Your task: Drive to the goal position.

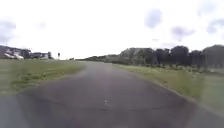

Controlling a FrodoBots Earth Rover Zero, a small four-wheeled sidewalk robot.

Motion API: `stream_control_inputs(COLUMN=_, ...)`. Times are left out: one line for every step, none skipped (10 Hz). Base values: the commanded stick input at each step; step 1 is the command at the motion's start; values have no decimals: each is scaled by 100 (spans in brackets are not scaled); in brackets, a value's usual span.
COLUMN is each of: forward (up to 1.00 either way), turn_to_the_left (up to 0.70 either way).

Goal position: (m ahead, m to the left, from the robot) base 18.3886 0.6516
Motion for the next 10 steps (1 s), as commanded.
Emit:
stream_control_inputs(forward=70, turn_to_the_left=1)
stream_control_inputs(forward=70, turn_to_the_left=1)
stream_control_inputs(forward=70, turn_to_the_left=2)
stream_control_inputs(forward=70, turn_to_the_left=2)
stream_control_inputs(forward=70, turn_to_the_left=2)
stream_control_inputs(forward=70, turn_to_the_left=2)
stream_control_inputs(forward=70, turn_to_the_left=1)
stream_control_inputs(forward=70, turn_to_the_left=1)
stream_control_inputs(forward=70, turn_to_the_left=2)
stream_control_inputs(forward=70, turn_to_the_left=2)
